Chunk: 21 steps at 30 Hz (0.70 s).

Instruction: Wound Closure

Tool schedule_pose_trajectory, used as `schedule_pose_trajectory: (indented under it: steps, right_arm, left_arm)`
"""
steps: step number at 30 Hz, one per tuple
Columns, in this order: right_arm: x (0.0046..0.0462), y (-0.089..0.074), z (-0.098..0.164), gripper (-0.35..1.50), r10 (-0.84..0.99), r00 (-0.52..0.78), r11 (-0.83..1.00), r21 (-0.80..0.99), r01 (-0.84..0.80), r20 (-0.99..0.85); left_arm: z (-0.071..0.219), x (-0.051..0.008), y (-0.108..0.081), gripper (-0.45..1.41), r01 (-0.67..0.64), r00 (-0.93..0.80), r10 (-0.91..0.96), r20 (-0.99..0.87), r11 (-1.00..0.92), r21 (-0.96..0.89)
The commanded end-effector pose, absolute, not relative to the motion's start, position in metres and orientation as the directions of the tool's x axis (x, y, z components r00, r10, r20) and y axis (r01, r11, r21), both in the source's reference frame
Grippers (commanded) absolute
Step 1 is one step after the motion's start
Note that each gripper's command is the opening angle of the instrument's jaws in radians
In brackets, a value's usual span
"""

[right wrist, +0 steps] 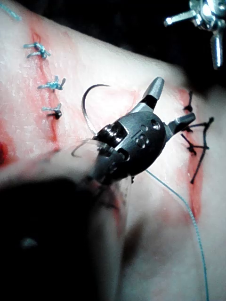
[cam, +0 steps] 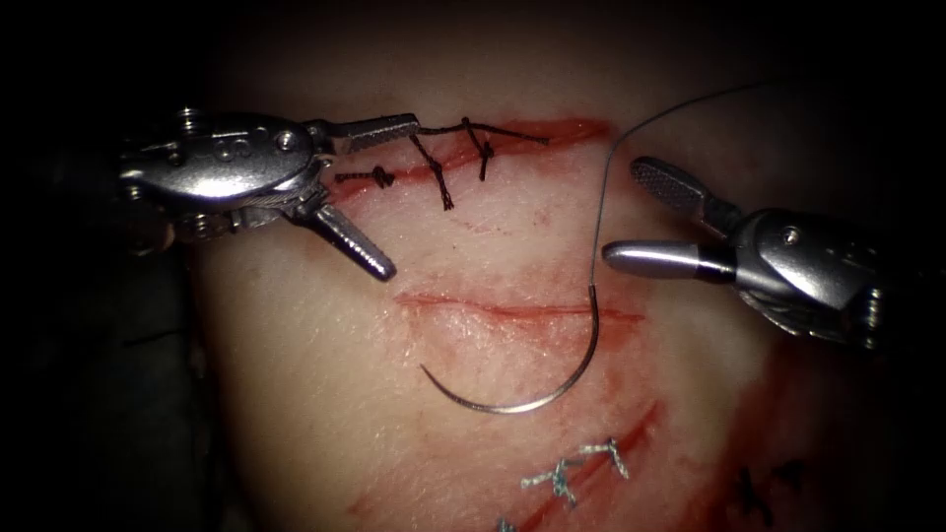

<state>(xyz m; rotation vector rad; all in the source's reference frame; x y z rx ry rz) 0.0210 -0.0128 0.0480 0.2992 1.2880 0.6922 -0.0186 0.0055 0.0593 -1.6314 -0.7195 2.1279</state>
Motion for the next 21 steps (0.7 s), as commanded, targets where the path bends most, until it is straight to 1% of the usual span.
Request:
schedule_pose_trajectory:
  steps: [1, 14, 15, 17, 18, 21]
  right_arm:
    - [0.0219, -0.0127, 0.0481, 1.47, 0.622, 0.113, 0.765, 0.570, -0.301, -0.775]
    - [0.0220, -0.0127, 0.0480, 1.47, 0.623, 0.113, 0.764, 0.570, -0.301, -0.774]
    - [0.0220, -0.0127, 0.0480, 1.47, 0.623, 0.113, 0.764, 0.570, -0.301, -0.774]
    - [0.0220, -0.0127, 0.0480, 1.47, 0.623, 0.113, 0.764, 0.570, -0.301, -0.774]
    - [0.0220, -0.0127, 0.0480, 1.47, 0.623, 0.113, 0.764, 0.570, -0.301, -0.774]
    - [0.0220, -0.0127, 0.0480, 1.45, 0.627, 0.112, 0.760, 0.575, -0.302, -0.771]
  left_arm:
    - [0.0598, -0.0191, 0.0053, 1.22, 0.024, -0.266, 0.569, -0.778, -0.803, -0.595]
    - [0.0598, -0.0191, 0.0053, 1.22, 0.024, -0.266, 0.569, -0.778, -0.803, -0.595]
    - [0.0598, -0.0191, 0.0052, 1.25, 0.023, -0.269, 0.564, -0.781, -0.807, -0.590]
    - [0.0601, -0.0195, 0.0045, 1.21, -0.007, -0.295, 0.556, -0.777, -0.815, -0.580]
    - [0.0605, -0.0198, 0.0040, 1.20, 0.000, -0.315, 0.549, -0.774, -0.815, -0.579]
    - [0.0621, -0.0209, 0.0014, 1.10, 0.071, -0.377, 0.494, -0.784, -0.828, -0.556]
